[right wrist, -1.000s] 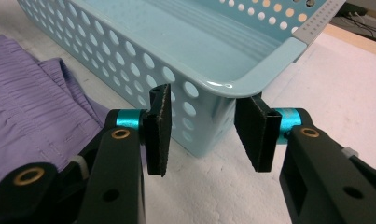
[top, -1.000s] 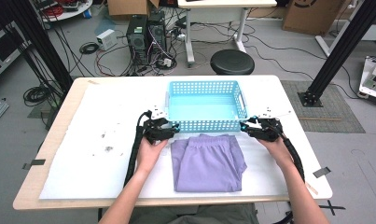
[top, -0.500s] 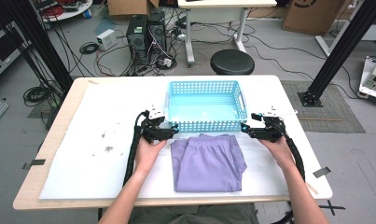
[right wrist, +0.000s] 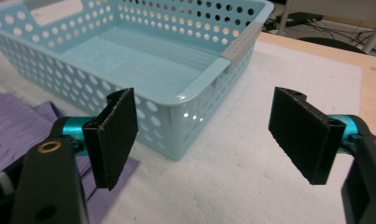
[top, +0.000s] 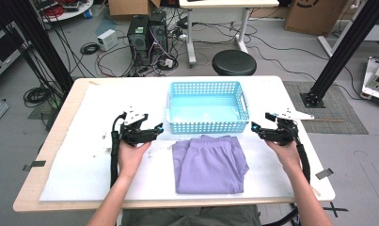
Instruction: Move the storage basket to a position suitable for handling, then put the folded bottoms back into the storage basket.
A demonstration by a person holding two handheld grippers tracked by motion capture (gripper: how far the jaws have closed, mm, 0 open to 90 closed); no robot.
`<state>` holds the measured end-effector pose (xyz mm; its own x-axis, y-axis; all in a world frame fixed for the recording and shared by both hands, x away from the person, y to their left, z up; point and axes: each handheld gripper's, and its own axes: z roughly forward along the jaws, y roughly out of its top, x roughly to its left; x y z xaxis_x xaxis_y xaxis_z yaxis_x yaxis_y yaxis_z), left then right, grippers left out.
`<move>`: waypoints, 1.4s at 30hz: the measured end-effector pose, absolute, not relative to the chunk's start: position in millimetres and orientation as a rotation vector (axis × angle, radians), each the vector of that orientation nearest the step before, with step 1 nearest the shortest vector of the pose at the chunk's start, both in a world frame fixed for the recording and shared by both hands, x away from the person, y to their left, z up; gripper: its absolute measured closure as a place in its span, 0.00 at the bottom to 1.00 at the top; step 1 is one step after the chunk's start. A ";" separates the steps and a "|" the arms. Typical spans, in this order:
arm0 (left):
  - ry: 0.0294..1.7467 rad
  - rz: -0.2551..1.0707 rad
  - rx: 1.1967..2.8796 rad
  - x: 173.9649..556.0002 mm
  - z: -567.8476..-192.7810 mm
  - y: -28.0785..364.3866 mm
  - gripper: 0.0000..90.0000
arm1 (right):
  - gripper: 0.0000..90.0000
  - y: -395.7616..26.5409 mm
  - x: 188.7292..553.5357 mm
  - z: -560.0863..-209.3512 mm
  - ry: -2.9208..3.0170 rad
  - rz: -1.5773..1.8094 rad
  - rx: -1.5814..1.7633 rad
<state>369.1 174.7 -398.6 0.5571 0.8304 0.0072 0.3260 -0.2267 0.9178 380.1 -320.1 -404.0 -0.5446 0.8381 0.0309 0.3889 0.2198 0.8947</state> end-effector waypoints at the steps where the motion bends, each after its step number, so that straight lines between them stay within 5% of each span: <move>1: 0.957 0.646 1.788 367.4 -397.2 178.8 0.32 | 0.28 -321.7 380.1 -404.1 2.022 1.296 1.141; 19: 0.853 0.645 1.656 361.3 -399.5 206.1 0.32 | 0.30 -324.5 378.4 -401.8 1.940 1.325 1.178; 22: 0.841 0.633 1.633 358.0 -398.9 204.2 0.32 | 0.39 -325.1 374.5 -405.0 1.928 1.326 1.173; 27: 0.852 0.513 1.662 351.6 -400.2 200.5 0.33 | 0.39 -326.4 365.3 -408.2 1.883 1.352 1.127; 42: 0.816 0.435 1.710 324.8 -408.6 194.2 0.29 | 0.31 -309.7 334.4 -410.7 2.000 1.339 1.004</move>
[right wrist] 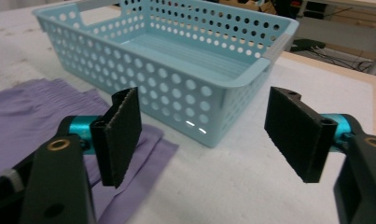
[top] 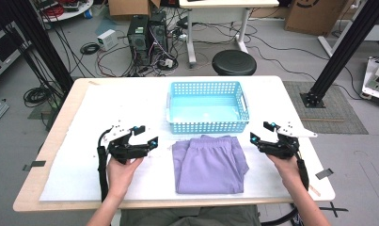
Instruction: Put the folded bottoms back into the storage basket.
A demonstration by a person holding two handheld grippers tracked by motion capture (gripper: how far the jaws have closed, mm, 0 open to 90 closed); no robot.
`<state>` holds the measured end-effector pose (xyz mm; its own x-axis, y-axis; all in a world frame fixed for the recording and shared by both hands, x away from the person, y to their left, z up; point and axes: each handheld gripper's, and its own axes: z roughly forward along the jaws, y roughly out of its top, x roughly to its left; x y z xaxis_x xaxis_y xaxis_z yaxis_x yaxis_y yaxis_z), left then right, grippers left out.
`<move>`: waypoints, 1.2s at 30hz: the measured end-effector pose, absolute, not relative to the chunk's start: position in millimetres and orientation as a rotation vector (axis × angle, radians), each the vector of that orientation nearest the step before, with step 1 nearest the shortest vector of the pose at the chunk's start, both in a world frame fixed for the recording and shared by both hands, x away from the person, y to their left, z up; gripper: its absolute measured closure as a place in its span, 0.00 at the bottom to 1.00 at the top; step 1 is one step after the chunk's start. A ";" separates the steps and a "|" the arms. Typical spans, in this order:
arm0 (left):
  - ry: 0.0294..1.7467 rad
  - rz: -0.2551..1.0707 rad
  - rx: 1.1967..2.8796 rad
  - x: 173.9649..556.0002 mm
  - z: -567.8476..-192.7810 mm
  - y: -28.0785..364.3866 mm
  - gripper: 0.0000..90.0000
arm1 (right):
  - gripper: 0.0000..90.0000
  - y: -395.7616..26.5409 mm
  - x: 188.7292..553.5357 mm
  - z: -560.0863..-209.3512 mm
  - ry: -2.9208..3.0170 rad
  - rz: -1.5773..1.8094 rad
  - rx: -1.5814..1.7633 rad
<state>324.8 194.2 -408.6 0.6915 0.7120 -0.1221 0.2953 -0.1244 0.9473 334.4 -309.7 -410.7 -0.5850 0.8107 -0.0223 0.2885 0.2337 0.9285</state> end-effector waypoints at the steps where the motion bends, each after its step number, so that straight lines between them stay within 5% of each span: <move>1: 0.813 0.428 1.718 322.5 -409.0 192.7 0.29 | 0.28 -308.5 332.7 -410.4 2.007 1.335 0.989; 22: 0.775 0.466 1.800 290.4 -421.8 170.6 0.32 | 0.23 -297.2 303.7 -422.2 2.137 1.326 1.078; 36: 0.778 0.363 1.873 277.5 -434.7 149.0 0.33 | 0.23 -286.5 284.7 -429.0 2.180 1.285 1.094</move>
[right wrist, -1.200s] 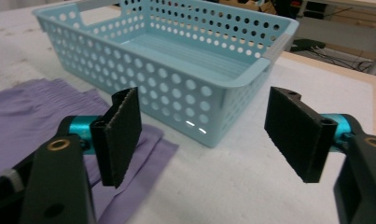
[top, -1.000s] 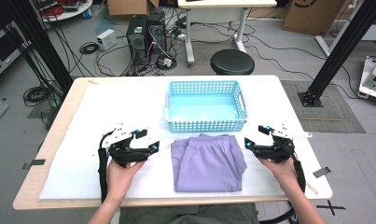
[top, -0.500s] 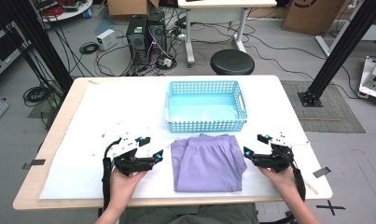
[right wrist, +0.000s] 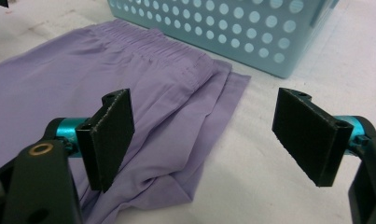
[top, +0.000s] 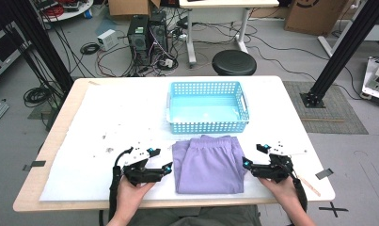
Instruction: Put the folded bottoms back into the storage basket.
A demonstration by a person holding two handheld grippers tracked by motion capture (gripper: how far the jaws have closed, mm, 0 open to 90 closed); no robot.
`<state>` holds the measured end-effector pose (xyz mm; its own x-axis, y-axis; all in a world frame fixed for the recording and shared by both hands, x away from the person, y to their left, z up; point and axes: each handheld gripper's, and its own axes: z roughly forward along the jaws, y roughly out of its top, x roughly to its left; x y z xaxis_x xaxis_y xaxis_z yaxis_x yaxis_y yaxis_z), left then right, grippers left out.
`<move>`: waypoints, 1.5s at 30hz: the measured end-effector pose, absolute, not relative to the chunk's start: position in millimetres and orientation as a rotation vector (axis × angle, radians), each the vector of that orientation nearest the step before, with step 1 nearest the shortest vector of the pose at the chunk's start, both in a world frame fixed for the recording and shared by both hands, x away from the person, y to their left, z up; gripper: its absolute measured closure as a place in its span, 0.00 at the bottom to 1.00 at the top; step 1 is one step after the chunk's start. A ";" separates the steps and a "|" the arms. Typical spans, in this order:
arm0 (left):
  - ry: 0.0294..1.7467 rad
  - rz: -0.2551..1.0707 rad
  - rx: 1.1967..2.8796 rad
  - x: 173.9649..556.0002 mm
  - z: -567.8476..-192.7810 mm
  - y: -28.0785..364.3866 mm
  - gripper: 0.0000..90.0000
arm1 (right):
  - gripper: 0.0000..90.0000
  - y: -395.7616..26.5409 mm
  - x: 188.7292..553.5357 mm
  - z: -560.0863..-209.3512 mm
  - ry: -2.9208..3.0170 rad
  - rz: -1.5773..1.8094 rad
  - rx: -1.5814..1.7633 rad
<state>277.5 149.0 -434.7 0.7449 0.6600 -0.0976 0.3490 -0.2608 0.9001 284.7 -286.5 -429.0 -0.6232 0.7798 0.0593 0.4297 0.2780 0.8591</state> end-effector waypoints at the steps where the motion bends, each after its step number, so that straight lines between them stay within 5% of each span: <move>1: 0.784 0.358 1.877 276.9 -435.5 147.0 0.33 | 0.23 -285.3 283.3 -429.5 2.183 1.278 1.086; 26: 1.022 0.009 1.945 290.8 -447.0 125.3 0.37 | 0.24 -275.6 279.6 -436.5 2.238 1.182 1.125; 45: 1.057 -0.085 1.902 291.0 -449.9 105.2 0.31 | 0.24 -274.8 284.6 -439.0 2.293 1.218 1.285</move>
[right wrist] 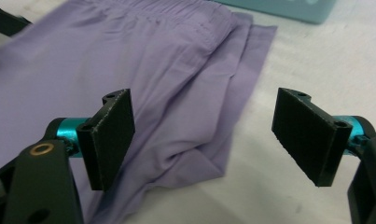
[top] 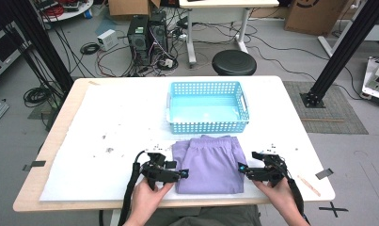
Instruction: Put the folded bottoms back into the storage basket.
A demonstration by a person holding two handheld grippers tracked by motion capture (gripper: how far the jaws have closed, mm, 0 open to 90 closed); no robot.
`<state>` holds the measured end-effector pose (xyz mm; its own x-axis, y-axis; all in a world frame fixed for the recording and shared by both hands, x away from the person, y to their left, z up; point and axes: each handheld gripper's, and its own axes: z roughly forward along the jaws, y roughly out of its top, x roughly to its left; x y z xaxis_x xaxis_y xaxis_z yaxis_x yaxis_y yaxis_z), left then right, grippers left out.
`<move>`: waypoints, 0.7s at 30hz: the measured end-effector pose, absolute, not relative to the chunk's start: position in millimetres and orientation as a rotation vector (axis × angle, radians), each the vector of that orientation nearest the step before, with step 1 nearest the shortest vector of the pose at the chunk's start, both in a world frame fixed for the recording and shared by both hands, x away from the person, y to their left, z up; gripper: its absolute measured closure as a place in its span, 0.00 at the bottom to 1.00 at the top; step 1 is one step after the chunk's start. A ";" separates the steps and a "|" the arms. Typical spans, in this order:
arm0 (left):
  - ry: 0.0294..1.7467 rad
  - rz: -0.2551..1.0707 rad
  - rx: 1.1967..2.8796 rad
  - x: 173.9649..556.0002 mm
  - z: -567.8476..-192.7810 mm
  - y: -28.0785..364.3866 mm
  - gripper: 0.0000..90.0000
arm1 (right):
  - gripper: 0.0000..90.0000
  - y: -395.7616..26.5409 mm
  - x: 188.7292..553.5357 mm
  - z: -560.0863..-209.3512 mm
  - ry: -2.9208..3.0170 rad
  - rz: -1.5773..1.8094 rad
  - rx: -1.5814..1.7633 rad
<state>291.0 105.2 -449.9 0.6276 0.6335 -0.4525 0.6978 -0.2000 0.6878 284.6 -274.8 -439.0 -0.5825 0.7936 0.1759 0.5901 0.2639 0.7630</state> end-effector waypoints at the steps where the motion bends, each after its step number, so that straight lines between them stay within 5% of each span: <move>1: 1.053 -0.077 1.906 290.7 -449.8 103.7 0.31 | 0.24 -274.8 284.9 -439.0 2.299 1.234 1.302; 21: 1.053 -0.020 1.932 287.3 -448.9 98.5 0.34 | 0.24 -257.3 283.0 -446.3 2.397 1.197 1.451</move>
<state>287.3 98.5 -448.9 0.6358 0.6605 -0.3993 0.6752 -0.2253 0.7024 283.0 -257.3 -446.3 -0.5427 0.7850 0.2988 0.7106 0.2394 0.6616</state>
